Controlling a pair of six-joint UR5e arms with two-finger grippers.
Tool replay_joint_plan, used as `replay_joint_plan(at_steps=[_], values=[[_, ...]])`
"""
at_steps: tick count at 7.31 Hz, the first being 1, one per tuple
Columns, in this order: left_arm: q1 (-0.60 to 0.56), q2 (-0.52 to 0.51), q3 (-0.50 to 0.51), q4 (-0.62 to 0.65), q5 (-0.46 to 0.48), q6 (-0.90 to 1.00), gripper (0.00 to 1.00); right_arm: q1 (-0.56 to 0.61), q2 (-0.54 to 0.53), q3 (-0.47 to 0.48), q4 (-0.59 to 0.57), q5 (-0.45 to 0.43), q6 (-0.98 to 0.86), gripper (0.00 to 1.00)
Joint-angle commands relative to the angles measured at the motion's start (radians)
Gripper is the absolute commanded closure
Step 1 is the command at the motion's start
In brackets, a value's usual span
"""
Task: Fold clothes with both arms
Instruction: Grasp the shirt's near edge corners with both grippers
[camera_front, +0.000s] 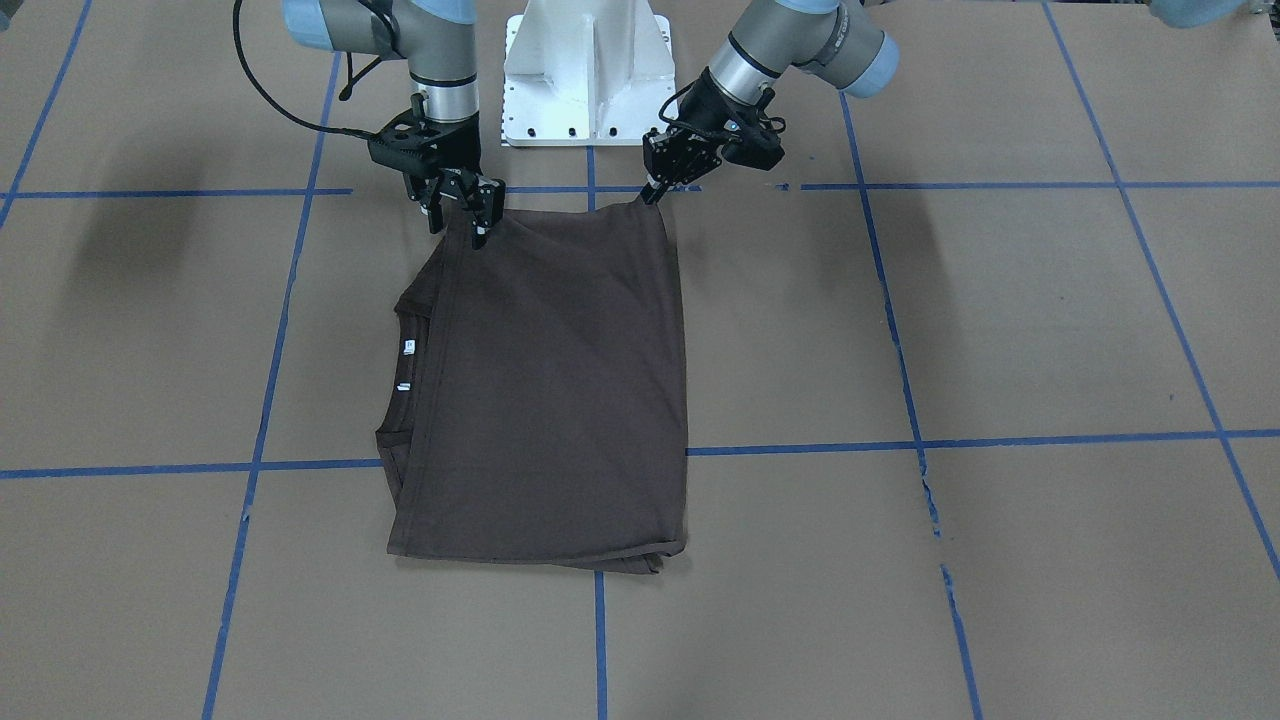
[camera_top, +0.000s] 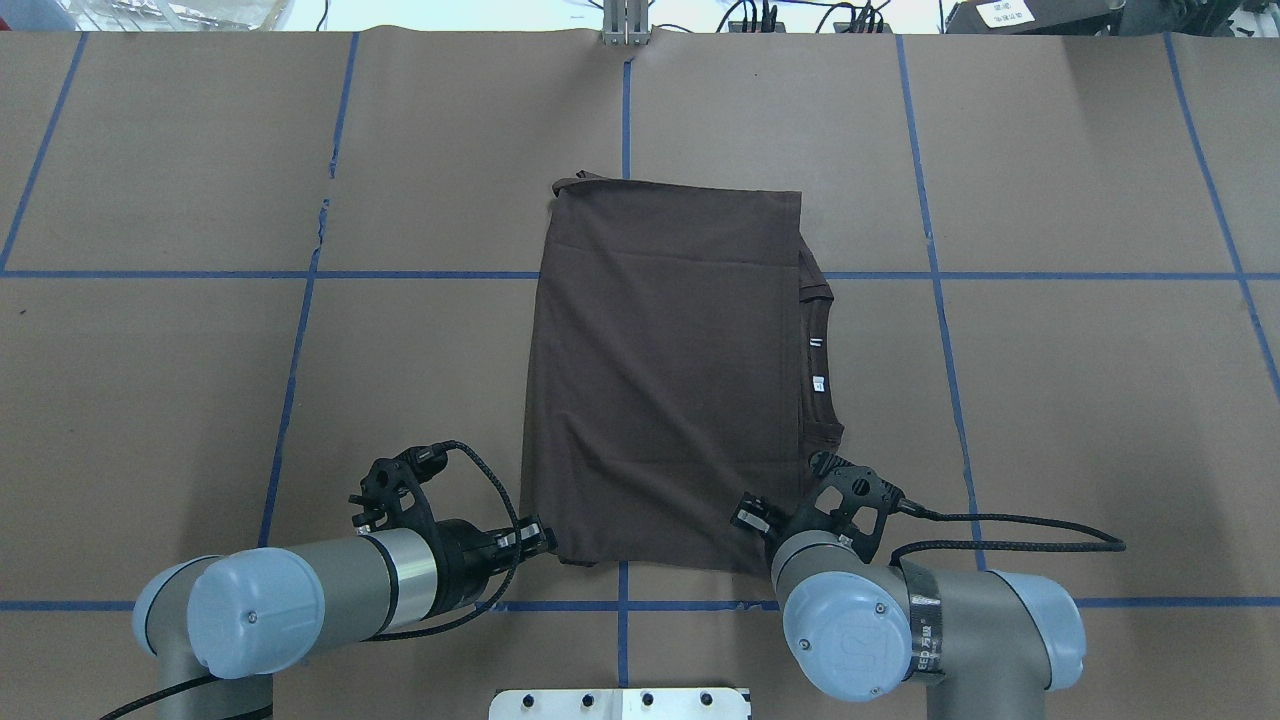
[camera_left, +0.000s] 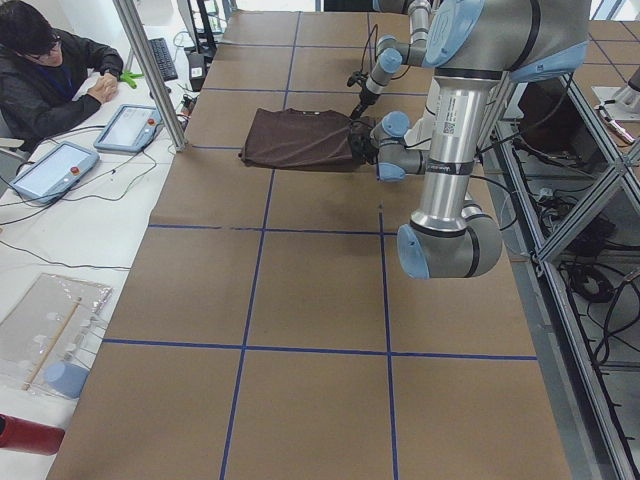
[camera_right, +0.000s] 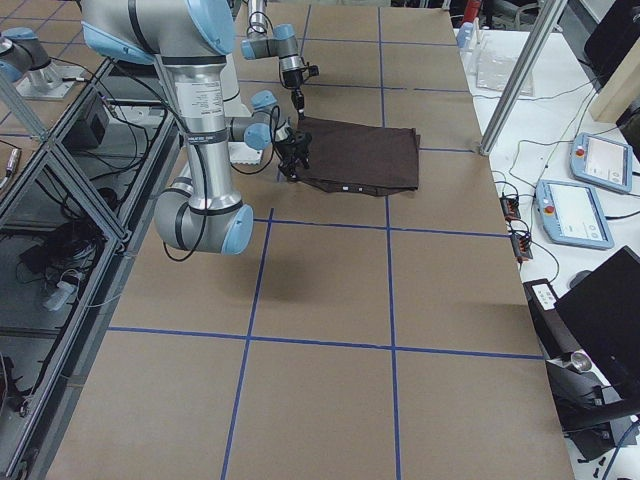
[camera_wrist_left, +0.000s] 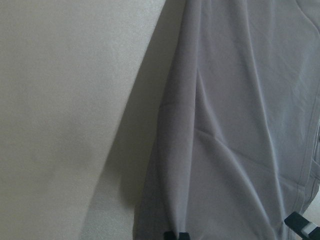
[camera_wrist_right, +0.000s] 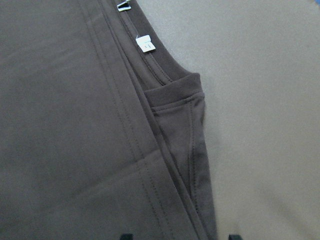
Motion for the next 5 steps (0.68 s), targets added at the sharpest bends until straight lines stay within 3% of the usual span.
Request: replay_joint_plan(at_steps=[1,5], values=[[0.001,0.002,-0.001,0.001,0.000,0.000,1.00,-0.003,0.000,-0.002,0.000,-0.003,0.000,0.30],[0.001,0.005,-0.001,-0.001,0.000,0.000,1.00,-0.006,0.000,-0.008,0.000,-0.005,0.000,0.30]])
